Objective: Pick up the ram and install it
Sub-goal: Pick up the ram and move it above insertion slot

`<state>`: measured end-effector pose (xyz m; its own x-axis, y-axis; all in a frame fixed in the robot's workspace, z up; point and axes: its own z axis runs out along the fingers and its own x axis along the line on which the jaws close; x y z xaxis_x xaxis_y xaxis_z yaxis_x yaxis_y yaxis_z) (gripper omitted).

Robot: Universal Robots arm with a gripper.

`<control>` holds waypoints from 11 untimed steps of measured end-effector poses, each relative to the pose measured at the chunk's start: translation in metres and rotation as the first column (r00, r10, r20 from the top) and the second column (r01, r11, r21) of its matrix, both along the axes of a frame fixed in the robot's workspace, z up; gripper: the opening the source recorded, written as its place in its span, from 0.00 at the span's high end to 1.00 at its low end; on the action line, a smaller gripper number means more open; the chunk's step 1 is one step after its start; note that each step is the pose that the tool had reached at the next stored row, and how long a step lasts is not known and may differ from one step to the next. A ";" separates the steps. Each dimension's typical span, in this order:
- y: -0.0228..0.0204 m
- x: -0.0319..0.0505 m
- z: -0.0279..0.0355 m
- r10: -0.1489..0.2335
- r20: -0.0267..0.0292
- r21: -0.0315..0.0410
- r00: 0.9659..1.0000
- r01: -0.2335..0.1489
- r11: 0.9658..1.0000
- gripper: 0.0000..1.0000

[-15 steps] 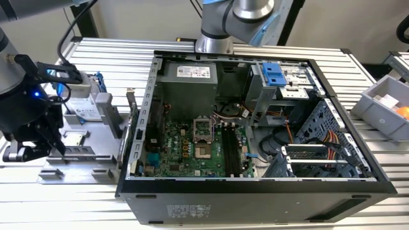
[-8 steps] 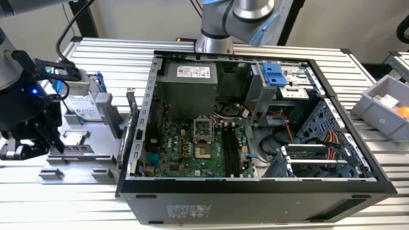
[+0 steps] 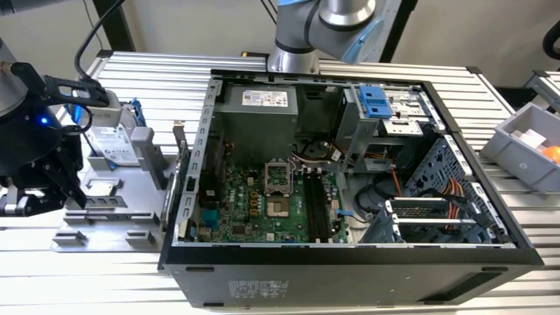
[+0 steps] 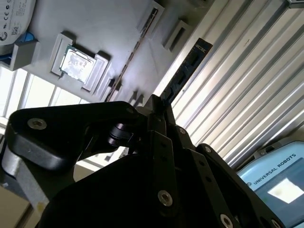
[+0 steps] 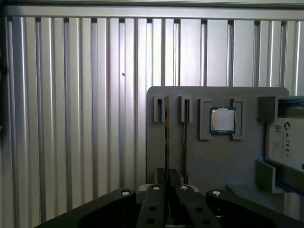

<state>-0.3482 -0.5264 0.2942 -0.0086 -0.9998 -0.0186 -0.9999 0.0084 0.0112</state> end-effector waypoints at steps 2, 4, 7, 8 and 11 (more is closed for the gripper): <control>0.0000 0.0000 0.0014 0.000 0.000 0.000 1.000 0.000 1.000 1.00; 0.0000 0.0000 0.0027 0.000 0.000 0.000 1.000 0.000 1.000 1.00; -0.0001 0.0001 0.0046 0.000 0.000 0.000 1.000 0.000 1.000 1.00; -0.0001 0.0001 0.0052 0.000 0.000 0.000 1.000 0.000 1.000 1.00; 0.0000 0.0000 0.0070 0.000 0.000 0.000 1.000 0.000 1.000 1.00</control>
<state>-0.3482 -0.5265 0.3011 -0.0086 -0.9998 -0.0183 -0.9999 0.0083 0.0112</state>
